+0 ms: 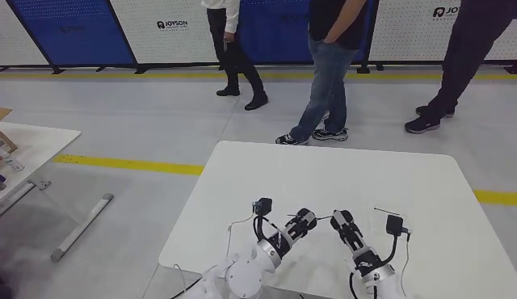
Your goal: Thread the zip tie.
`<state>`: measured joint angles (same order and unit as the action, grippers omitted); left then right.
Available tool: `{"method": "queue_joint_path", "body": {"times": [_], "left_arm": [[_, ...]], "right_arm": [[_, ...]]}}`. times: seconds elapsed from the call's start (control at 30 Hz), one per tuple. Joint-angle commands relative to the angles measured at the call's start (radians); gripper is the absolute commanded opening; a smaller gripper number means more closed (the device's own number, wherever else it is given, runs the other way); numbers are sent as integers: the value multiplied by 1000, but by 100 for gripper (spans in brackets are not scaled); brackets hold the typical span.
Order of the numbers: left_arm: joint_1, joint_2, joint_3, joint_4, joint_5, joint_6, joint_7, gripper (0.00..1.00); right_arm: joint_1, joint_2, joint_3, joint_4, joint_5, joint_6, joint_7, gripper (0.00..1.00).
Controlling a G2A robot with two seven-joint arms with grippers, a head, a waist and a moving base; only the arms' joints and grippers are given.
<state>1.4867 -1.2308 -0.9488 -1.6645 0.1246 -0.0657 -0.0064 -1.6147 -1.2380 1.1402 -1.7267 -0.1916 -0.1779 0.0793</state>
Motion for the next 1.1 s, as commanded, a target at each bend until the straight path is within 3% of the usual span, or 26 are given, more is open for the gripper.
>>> {"method": "queue_joint_path", "body": {"times": [0.0,0.07,0.1,0.5,0.97,1.07], "left_arm": [[1,0,0,-1,7,-3,1,0],[3,0,0,-2,15,-7,5,0],[5,0,0,-3,16,-9,6,0],[29,3,-15,-33,-7,-58,-16,0],[26,2,-16,-33,-7,-43,-21,0],[24,1,-15,-32,-4,-35,-22,13]], "right_arm": [[0,-1,0,-1,0,3,1,10],[2,-2,0,0,-1,6,1,7],[2,-2,0,1,-1,8,1,0],[6,-6,1,9,2,-6,8,0],[4,-11,5,15,0,-25,-3,0],[4,-12,4,15,-6,-16,-9,0]]}}
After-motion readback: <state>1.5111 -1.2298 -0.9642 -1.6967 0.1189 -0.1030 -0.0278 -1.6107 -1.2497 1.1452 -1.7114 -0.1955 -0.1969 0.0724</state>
